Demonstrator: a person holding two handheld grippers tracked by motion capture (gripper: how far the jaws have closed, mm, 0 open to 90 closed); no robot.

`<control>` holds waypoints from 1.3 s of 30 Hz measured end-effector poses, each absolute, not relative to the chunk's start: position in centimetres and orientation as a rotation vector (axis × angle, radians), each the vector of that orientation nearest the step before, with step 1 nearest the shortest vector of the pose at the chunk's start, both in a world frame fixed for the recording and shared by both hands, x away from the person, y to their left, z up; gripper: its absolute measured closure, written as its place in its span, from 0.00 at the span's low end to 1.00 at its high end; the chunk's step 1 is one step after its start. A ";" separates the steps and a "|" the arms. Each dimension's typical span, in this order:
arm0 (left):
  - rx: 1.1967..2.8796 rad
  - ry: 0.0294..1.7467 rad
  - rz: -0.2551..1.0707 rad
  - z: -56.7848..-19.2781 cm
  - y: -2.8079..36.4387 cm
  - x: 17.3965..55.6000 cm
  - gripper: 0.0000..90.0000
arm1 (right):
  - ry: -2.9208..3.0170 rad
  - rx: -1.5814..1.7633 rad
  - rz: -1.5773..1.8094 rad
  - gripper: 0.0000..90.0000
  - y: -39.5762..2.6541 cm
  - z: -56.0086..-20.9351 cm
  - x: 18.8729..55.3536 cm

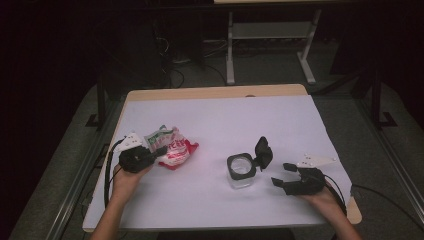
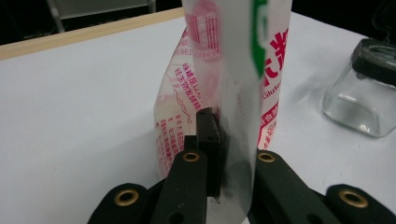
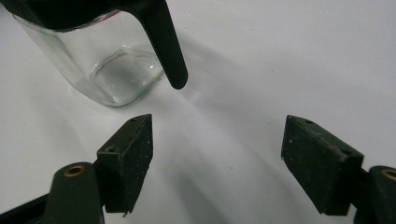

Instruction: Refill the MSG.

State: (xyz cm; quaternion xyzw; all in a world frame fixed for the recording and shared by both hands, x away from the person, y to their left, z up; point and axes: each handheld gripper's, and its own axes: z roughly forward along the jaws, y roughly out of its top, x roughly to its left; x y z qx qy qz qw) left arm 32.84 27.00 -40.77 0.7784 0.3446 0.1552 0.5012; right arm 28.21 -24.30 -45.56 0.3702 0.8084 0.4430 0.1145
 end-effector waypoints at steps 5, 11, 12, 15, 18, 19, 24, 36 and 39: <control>1.886 0.814 0.361 -40.7 27.1 33.0 1.00 | 2.369 1.082 1.297 0.27 -24.3 -45.6 28.2; 1.898 0.786 0.348 -40.1 26.4 32.7 1.00 | 2.367 1.082 1.297 0.27 -24.4 -45.6 28.3; 1.898 0.780 0.356 -39.9 26.2 32.6 1.00 | 2.367 1.081 1.297 0.27 -24.4 -45.6 28.3; 1.884 0.772 0.351 -39.3 25.8 32.5 1.00 | 2.366 1.083 1.299 0.27 -24.4 -45.6 28.3; 1.897 0.751 0.372 -38.4 25.1 32.5 1.00 | 2.363 1.080 1.301 0.27 -24.4 -45.6 28.3; 1.894 0.748 0.370 -38.2 24.9 32.5 1.00 | 2.362 1.077 1.303 0.27 -24.5 -45.5 28.3; 1.879 0.760 0.357 -37.0 24.4 32.5 1.00 | 2.361 1.082 1.306 0.27 -24.5 -45.5 28.2; 1.839 0.717 0.314 -34.3 24.1 31.8 1.00 | 2.355 1.079 1.310 0.27 -24.5 -45.2 27.8; 1.842 0.688 0.311 -33.5 23.7 31.6 1.00 | 2.359 1.087 1.318 0.29 -24.4 -44.8 27.4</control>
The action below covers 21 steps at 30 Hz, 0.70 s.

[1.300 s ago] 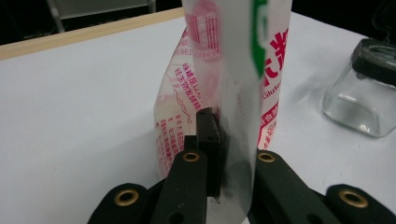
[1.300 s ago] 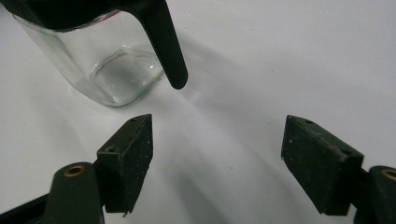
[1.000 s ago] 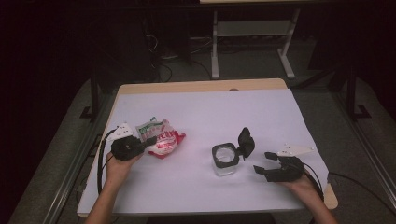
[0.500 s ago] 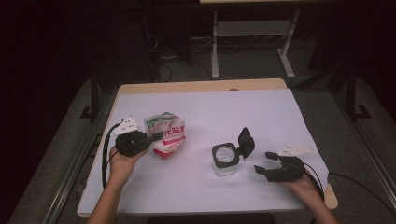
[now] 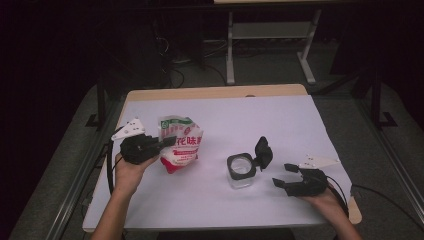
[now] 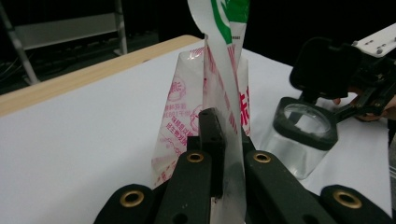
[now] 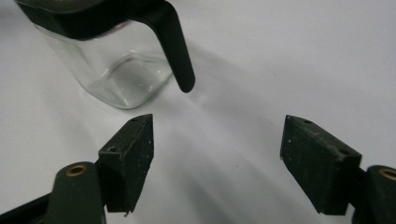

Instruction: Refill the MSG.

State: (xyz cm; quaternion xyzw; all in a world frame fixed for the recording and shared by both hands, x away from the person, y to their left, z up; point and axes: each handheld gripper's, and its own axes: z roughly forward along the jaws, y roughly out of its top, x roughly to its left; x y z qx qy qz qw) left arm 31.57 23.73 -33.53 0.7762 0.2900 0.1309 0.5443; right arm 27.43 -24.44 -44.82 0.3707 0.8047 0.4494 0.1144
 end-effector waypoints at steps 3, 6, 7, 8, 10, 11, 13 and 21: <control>1.827 0.663 0.308 -32.8 23.5 31.4 1.00 | 2.361 1.077 1.314 0.34 -24.3 -44.2 27.1; 1.813 0.644 0.299 -32.3 23.3 31.2 1.00 | 2.376 1.066 1.305 0.55 -24.1 -43.5 26.4; 1.807 0.639 0.291 -32.3 23.3 31.1 1.00 | 2.376 1.066 1.305 0.55 -24.1 -43.5 26.4; 1.807 0.633 0.287 -32.2 23.2 31.0 1.00 | 2.379 1.063 1.305 0.60 -24.1 -43.5 26.2; 1.807 0.629 0.283 -32.3 23.0 30.9 1.00 | 2.395 1.060 1.318 0.73 -24.1 -43.5 25.6; 1.807 0.625 0.275 -32.3 22.9 30.9 1.00 | 2.408 1.048 1.314 0.78 -24.1 -43.5 25.4; 1.807 0.620 0.270 -32.5 22.7 30.8 1.00 | 2.427 1.022 1.306 0.88 -23.8 -43.5 25.0; 1.812 0.598 0.232 -32.6 22.0 30.6 1.00 | 2.501 0.909 1.330 1.00 -22.1 -43.2 24.1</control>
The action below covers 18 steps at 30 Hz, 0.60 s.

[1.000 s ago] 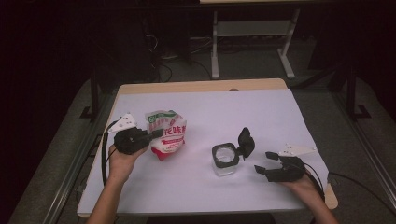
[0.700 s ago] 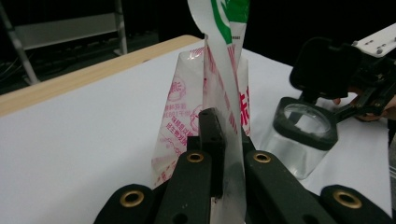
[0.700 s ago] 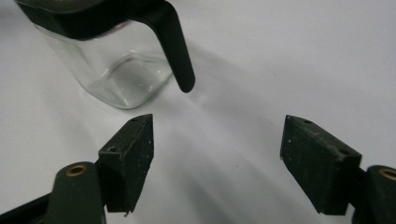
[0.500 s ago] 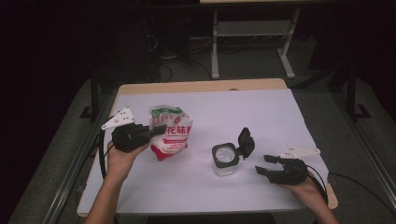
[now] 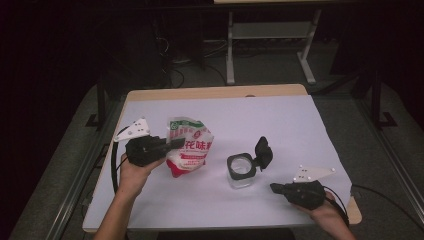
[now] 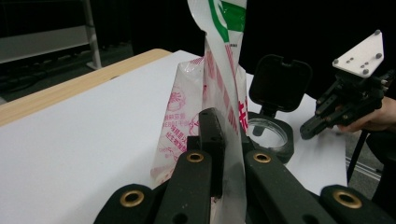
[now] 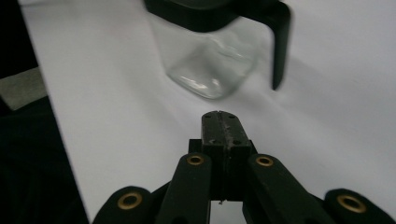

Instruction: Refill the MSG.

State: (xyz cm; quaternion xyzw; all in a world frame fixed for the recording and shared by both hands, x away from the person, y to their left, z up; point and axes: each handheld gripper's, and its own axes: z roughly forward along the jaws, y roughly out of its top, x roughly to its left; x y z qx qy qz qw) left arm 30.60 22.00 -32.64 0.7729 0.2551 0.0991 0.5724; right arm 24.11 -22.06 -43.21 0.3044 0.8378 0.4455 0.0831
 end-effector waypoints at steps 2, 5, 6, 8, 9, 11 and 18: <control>1.804 0.594 0.223 -32.6 22.0 30.6 1.00 | 2.514 0.883 1.346 1.00 -21.4 -43.0 23.8; 1.786 0.583 0.201 -32.4 22.1 30.5 1.00 | 2.525 0.833 1.365 1.00 -20.4 -42.6 23.6; 1.781 0.581 0.202 -32.3 22.1 30.5 1.00 | 2.530 0.828 1.374 1.00 -20.1 -42.5 23.5; 1.770 0.575 0.194 -32.1 22.2 30.3 1.00 | 2.537 0.801 1.388 1.00 -19.4 -42.3 23.4; 1.771 0.569 0.194 -32.0 22.2 30.3 1.00 | 2.540 0.788 1.395 1.00 -19.1 -42.2 23.4; 1.770 0.562 0.191 -31.8 22.3 30.2 1.00 | 2.543 0.757 1.417 1.00 -18.1 -41.8 23.4; 1.738 0.553 0.172 -31.2 23.0 29.9 1.00 | 2.552 0.716 1.448 1.00 -16.2 -41.2 23.6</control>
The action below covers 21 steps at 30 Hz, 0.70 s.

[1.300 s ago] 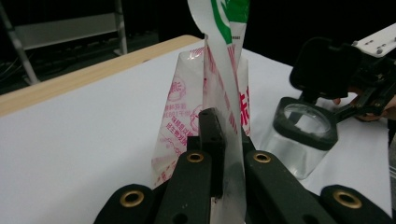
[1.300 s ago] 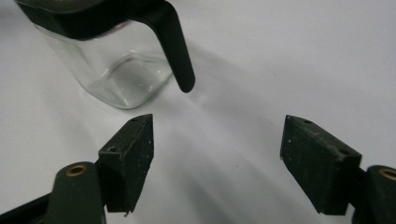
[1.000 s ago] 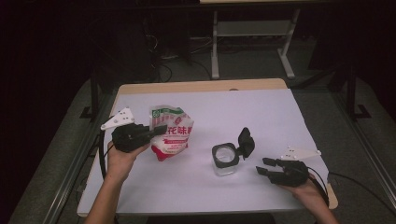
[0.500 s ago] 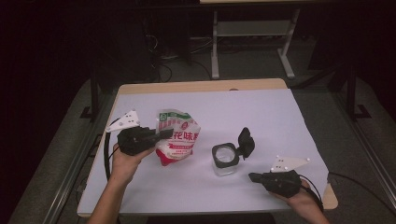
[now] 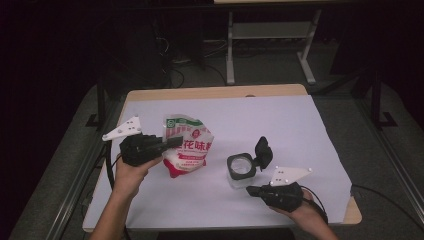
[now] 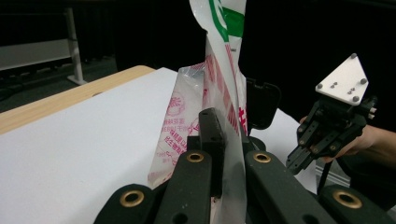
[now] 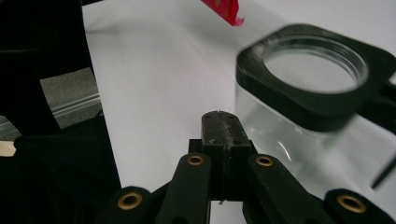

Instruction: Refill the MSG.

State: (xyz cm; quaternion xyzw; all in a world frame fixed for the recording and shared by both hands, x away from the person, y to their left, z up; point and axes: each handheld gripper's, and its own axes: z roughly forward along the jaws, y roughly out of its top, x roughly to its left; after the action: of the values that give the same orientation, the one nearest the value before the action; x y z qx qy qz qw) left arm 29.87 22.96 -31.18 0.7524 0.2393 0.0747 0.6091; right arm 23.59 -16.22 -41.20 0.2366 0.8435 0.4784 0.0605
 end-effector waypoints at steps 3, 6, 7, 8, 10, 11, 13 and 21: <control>1.738 0.546 0.173 -30.9 23.4 29.7 1.00 | 2.543 0.705 1.466 1.00 -15.4 -40.8 23.8; 1.733 0.542 0.173 -30.5 23.8 29.6 1.00 | 2.536 0.684 1.477 1.00 -14.6 -40.3 24.0; 1.731 0.545 0.173 -30.3 23.9 29.6 1.00 | 2.529 0.677 1.475 1.00 -14.3 -40.2 24.1; 1.728 0.545 0.174 -30.2 24.0 29.6 1.00 | 2.523 0.667 1.468 1.00 -13.9 -40.1 24.2; 1.726 0.542 0.172 -29.9 24.2 29.5 1.00 | 2.517 0.658 1.469 1.00 -13.2 -40.0 24.4; 1.724 0.541 0.175 -29.7 24.2 29.5 1.00 | 2.514 0.658 1.470 1.00 -12.9 -39.9 24.5; 1.722 0.538 0.175 -29.4 24.3 29.4 1.00 | 2.511 0.645 1.473 1.00 -12.2 -39.8 24.8; 1.705 0.517 0.160 -28.4 24.3 29.2 1.00 | 2.472 0.680 1.452 1.00 -9.6 -39.2 26.2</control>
State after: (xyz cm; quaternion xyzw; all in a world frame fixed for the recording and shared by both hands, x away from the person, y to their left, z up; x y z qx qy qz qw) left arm 29.24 24.25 -28.39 0.7434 0.2253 0.0697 0.6259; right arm 26.16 -9.55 -39.23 0.2296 0.8351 0.4904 0.0976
